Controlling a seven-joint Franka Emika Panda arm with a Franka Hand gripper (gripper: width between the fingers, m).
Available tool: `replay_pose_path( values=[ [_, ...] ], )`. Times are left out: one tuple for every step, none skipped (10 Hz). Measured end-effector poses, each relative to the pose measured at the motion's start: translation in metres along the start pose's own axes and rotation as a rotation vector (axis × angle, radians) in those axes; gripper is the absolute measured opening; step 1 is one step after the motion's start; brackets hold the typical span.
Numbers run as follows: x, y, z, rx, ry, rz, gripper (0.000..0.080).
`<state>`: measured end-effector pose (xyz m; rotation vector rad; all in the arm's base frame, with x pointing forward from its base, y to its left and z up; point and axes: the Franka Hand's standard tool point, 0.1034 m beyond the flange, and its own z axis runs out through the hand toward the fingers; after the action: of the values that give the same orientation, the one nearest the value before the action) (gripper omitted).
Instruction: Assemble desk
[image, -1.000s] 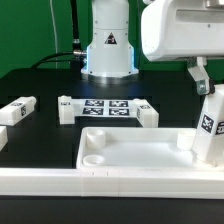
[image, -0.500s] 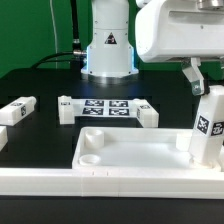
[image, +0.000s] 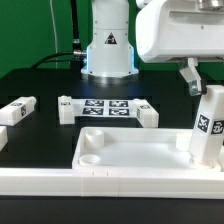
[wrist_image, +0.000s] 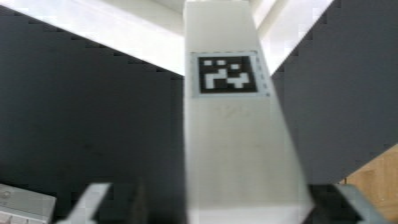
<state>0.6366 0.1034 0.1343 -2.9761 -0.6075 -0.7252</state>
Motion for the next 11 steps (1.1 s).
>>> replay_pose_path(
  values=[
    [0.000,0.000,0.000,0.000,0.000,0.000,0.0577],
    [0.000,0.000,0.000,0.000,0.000,0.000,0.0577],
    [0.000,0.001,-0.001,-0.001,-0.001,0.000,0.0634],
    [0.002,0.003,-0.004,-0.004,0.004,0.003,0.0645],
    [0.006,0.002,-0.008,-0.006,0.011,0.003,0.0645],
    [0.009,0.002,-0.014,-0.007,0.012,0.001,0.0648],
    [0.011,0.002,-0.020,-0.005,0.001,-0.001,0.0648],
    [0.015,0.004,-0.024,-0.004,-0.008,-0.006,0.0648],
    [0.014,0.002,-0.022,-0.001,-0.016,-0.006,0.0648],
    [0.012,0.001,-0.021,0.006,-0.040,-0.007,0.0648],
    [0.012,0.001,-0.020,0.003,-0.029,0.000,0.0648]
  ],
)
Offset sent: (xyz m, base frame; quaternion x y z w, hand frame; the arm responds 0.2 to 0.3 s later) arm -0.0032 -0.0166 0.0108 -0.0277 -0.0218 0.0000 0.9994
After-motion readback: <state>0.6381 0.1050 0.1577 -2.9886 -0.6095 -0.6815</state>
